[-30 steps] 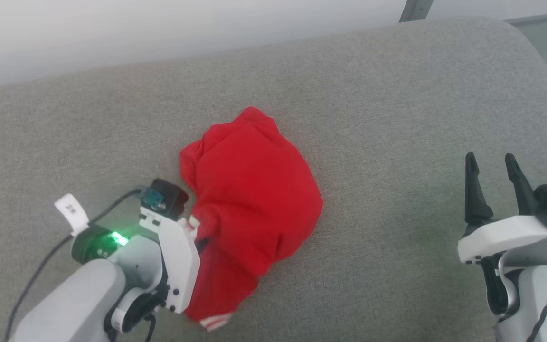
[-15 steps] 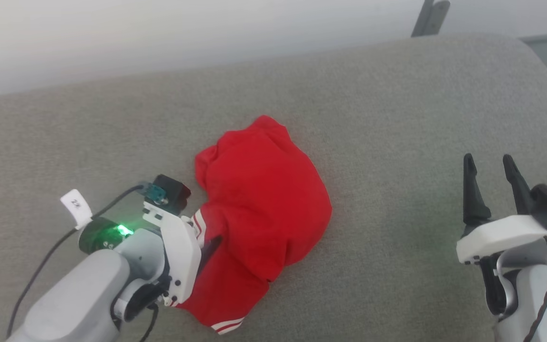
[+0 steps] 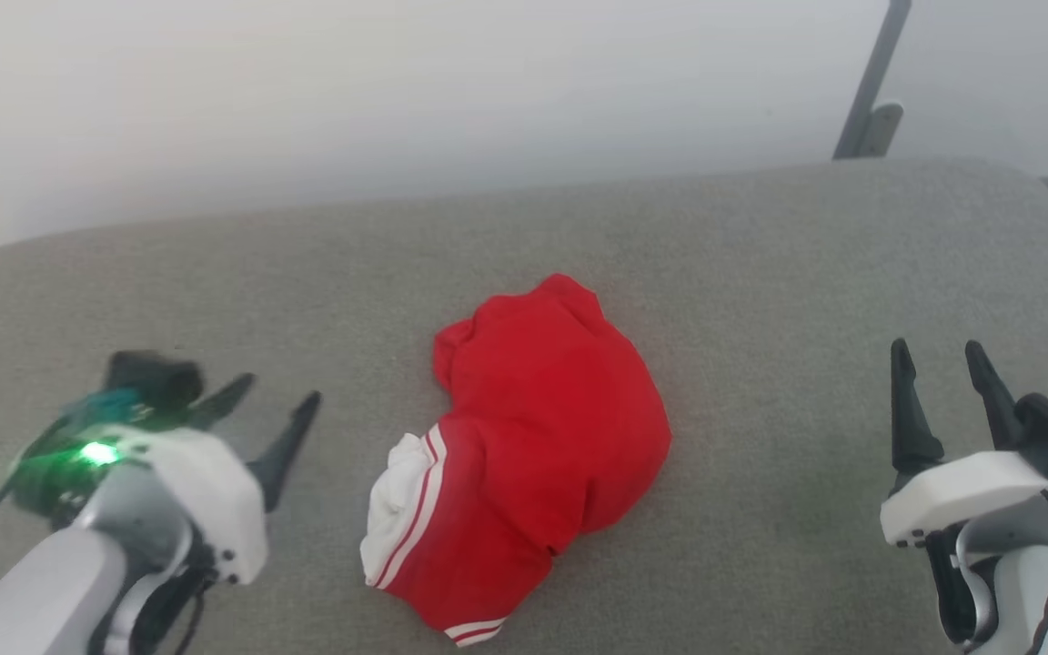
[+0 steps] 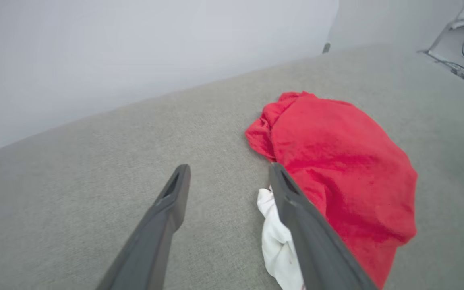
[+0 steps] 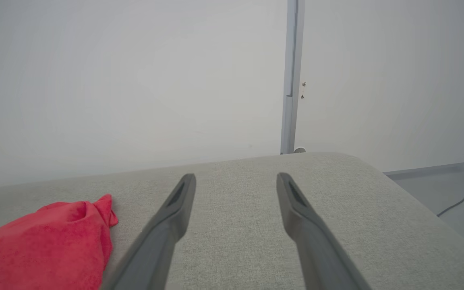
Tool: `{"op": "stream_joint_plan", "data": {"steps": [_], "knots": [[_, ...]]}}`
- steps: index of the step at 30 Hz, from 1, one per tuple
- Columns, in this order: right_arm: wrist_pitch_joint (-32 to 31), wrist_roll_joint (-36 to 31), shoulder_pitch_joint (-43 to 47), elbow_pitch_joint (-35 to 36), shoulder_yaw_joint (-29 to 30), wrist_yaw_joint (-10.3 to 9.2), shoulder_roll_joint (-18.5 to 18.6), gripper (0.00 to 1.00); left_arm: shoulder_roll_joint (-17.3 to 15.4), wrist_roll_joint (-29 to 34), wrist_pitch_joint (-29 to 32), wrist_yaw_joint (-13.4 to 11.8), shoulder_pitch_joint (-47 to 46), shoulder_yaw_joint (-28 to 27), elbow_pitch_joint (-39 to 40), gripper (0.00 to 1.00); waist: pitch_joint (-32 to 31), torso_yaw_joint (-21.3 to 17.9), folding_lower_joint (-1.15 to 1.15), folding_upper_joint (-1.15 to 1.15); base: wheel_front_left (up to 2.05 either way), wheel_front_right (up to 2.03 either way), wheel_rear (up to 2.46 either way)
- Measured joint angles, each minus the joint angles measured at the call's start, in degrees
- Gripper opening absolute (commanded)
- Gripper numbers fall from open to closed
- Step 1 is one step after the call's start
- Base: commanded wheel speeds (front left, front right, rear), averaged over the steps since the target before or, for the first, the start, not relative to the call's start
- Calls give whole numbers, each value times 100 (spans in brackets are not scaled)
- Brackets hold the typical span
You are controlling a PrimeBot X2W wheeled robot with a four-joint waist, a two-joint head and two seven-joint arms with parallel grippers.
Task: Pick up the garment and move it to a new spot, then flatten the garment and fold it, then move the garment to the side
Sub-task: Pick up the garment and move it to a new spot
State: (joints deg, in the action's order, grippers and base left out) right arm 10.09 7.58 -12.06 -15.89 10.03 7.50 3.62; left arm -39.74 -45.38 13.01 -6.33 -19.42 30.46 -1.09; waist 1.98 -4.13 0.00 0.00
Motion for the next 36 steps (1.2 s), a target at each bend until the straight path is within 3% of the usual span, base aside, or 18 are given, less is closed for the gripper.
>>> {"op": "stream_joint_plan", "data": {"steps": [9, 15, 22, 36], "knots": [[53, 55, 221, -13, 119, 0, 90, 100, -290, -102, -1674, -121, 1018, -826, 18, 100, -261, 313, 0, 0, 0, 0, 0], [83, 66, 370, -12, 281, 0, 89, 100, -205, -205, -2479, -138, 1533, -1192, -104, 100, -359, 546, 0, 0, 0, 0, 0], [100, 58, 491, 14, 308, 0, 43, 100, 30, -285, -2774, -26, 2065, -1631, -129, 100, -468, 741, 0, 0, 0, 0, 0], [64, 49, 582, 134, 283, 0, 18, 100, 486, 268, -2799, 460, 2519, -2442, -21, 100, -485, 860, 0, 0, 0, 0, 0]]}}
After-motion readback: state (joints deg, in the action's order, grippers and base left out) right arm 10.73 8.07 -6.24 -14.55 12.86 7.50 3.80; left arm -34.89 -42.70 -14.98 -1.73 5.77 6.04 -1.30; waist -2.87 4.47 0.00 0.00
